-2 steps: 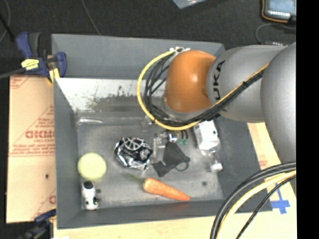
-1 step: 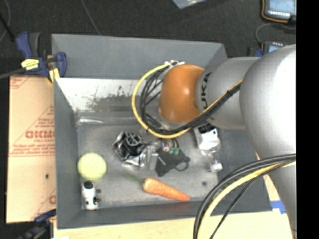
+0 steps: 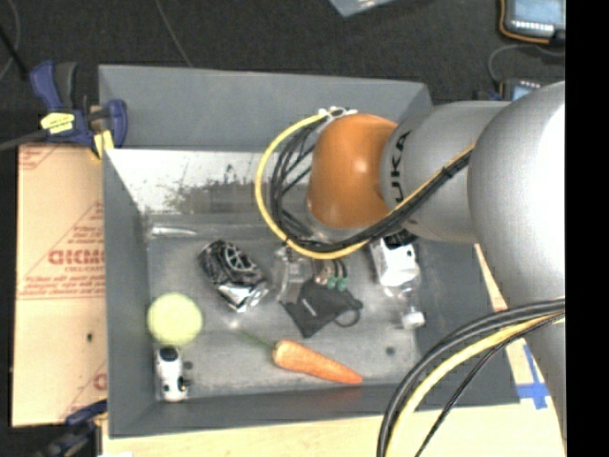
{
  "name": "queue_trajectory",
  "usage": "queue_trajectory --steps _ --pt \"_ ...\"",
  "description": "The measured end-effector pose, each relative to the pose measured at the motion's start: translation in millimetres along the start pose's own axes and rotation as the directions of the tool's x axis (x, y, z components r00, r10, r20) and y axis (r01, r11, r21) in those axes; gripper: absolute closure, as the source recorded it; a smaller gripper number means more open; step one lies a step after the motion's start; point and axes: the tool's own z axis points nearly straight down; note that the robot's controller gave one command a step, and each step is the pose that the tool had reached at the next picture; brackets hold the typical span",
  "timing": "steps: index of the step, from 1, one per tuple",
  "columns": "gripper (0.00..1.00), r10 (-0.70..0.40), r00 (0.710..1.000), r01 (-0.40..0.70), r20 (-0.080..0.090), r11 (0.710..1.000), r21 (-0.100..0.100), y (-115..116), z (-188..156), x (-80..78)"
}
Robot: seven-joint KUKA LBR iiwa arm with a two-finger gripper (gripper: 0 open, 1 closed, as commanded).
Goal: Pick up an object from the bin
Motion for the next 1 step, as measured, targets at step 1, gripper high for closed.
queue_trajectory --steps 1 --pt "1.0 0.0 1.0 0.0 0.0 1.0 0.0 0.0 0.0 0.0"
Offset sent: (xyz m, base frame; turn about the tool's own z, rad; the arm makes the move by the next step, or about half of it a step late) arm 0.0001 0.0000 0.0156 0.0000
